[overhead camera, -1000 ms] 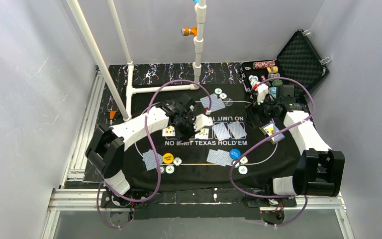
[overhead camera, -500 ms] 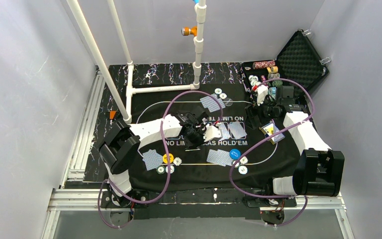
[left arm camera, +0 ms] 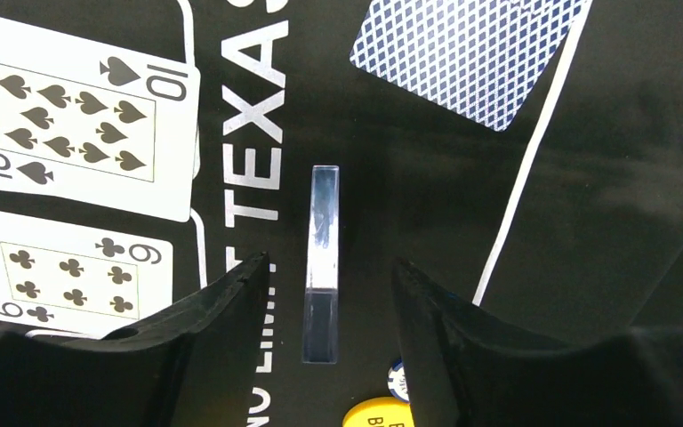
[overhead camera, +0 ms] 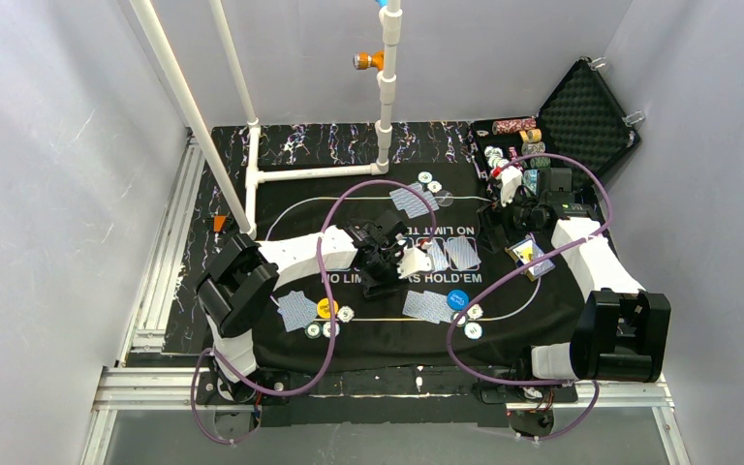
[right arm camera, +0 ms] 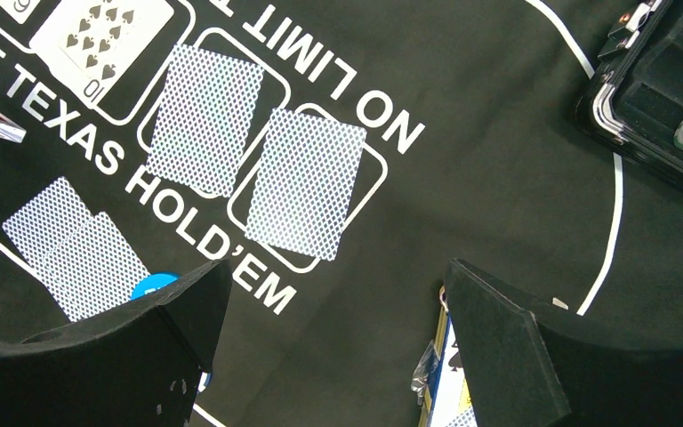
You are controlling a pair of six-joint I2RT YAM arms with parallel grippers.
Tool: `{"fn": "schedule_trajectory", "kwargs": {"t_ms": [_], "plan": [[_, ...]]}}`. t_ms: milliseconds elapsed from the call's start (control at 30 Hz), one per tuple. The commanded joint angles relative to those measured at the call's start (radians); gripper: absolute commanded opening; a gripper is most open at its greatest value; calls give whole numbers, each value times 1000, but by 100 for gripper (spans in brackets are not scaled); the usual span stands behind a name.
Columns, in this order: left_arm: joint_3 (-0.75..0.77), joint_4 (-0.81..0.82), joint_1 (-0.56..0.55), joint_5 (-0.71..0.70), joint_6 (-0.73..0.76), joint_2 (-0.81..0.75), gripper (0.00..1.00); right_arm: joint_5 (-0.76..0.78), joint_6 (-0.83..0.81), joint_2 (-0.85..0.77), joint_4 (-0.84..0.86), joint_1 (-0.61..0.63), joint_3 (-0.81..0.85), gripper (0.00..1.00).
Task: Distribute texas hold em gaming equipment
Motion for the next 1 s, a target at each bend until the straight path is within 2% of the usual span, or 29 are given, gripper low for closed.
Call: {"fn": "schedule_trajectory", "kwargs": {"t_ms": [0, 167, 200, 233, 267, 433, 600, 833, 967], "plan": [[10, -44, -4, 19, -2, -17, 56, -27, 10, -15, 27, -4, -2, 98], [45, -78, 2, 22, -9, -53, 76, -35, 5, -17, 22, -5, -2, 98], [55, -88, 8, 24, -13, -62, 88, -38, 4, -18, 19, -4, -2, 98], [69, -100, 18, 28, -16, -72, 96, -42, 3, -18, 15, -4, 0, 98], [82, -113, 30, 35, -21, -84, 98, -44, 4, -20, 11, -4, 1, 98], [169, -219, 126, 105, -49, -155, 98, -60, 35, -34, 11, -3, 2, 98], [178, -273, 240, 134, -84, -254, 98, -47, 32, -71, -27, 27, 27, 98], [29, -273, 391, 196, -202, -423, 98, 22, 24, -98, -154, 131, 101, 98], [-40, -247, 469, 176, -274, -533, 98, 62, 39, -144, -162, 196, 59, 98]]}}
